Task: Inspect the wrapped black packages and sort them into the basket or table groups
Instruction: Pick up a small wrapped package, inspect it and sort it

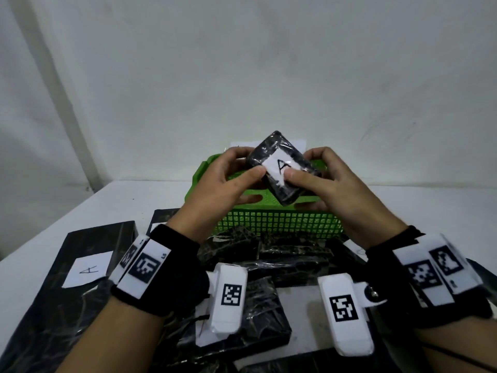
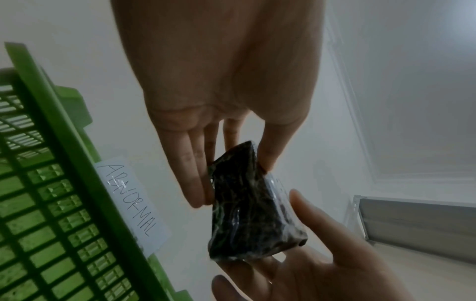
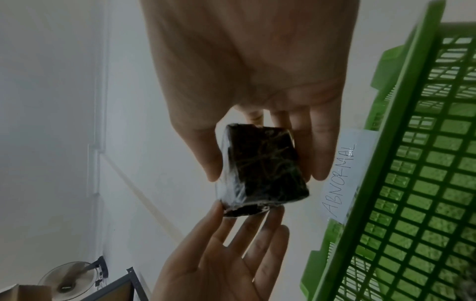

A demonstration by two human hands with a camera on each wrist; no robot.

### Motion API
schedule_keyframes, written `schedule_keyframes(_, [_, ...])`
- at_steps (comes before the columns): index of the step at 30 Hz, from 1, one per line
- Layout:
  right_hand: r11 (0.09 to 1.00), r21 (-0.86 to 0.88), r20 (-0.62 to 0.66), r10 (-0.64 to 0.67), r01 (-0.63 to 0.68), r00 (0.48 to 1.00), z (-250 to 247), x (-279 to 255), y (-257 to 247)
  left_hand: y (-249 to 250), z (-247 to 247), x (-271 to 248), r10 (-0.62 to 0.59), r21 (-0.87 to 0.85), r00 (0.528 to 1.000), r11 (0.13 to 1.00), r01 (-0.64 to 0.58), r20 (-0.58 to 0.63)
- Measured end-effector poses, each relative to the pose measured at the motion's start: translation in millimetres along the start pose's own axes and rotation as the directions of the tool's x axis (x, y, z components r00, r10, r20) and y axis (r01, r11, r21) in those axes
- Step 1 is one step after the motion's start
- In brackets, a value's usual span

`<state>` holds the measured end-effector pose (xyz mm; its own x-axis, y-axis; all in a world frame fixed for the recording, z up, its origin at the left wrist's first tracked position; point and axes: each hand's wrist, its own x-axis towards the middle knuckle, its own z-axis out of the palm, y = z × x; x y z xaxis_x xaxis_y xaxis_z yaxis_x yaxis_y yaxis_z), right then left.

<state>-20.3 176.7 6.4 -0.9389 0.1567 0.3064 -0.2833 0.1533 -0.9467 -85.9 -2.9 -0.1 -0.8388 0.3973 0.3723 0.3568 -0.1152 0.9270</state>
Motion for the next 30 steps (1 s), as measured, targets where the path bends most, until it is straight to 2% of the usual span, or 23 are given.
schedule_keyframes(7, [0.986, -0.161, 0.064, 0.044, -0.033, 0.997, -1.6, -1.7, 0.3, 2.7, -6.7, 3.6, 0.073, 0.041, 0.997, 0.997, -0.072, -0.021])
schedule_keyframes(10, [0.981, -0.194, 0.088, 0.019, -0.001, 0.996, 0.1, -4.0, -0.3, 4.0, -8.7, 2.9, 0.059, 0.051, 0.998, 0.997, -0.059, -0.011])
schedule_keyframes(14, [0.963, -0.266, 0.21, 0.012, 0.045, 0.978, -3.0, -8.5, -3.0, 4.1, -8.6, 2.1, 0.038, 0.078, 0.999, 0.996, -0.039, 0.015])
schedule_keyframes(17, [0.96, -0.268, 0.254, -0.012, 0.083, 0.967, -3.7, -10.7, -4.8, 4.2, -7.1, 3.5, 0.016, 0.029, 1.0, 0.999, -0.016, -0.011])
schedule_keyframes(20, [0.962, -0.247, 0.232, -0.054, 0.112, 0.971, -4.6, -9.2, -7.5, 4.8, -7.9, 4.0, 0.003, -0.003, 0.998, 1.0, -0.003, -0.065])
schedule_keyframes(24, [0.972, -0.218, 0.112, -0.067, 0.09, 0.991, -3.5, -6.8, -5.3, 5.1, -6.7, 2.5, -0.032, 0.048, 0.996, 0.998, 0.036, -0.084])
schedule_keyframes(28, [1.0, -0.006, -0.01, 0.007, -0.007, 1.0, 1.5, -2.7, 1.6, 11.7, -2.1, -1.7, -0.102, -0.04, 0.994, 0.994, 0.103, 0.031])
schedule_keyframes(30, [0.996, -0.045, -0.019, 0.074, -0.075, 0.997, 0.9, 0.1, 4.0, 12.5, -1.1, -2.8, -0.077, -0.003, 0.994, 0.997, 0.078, 0.08])
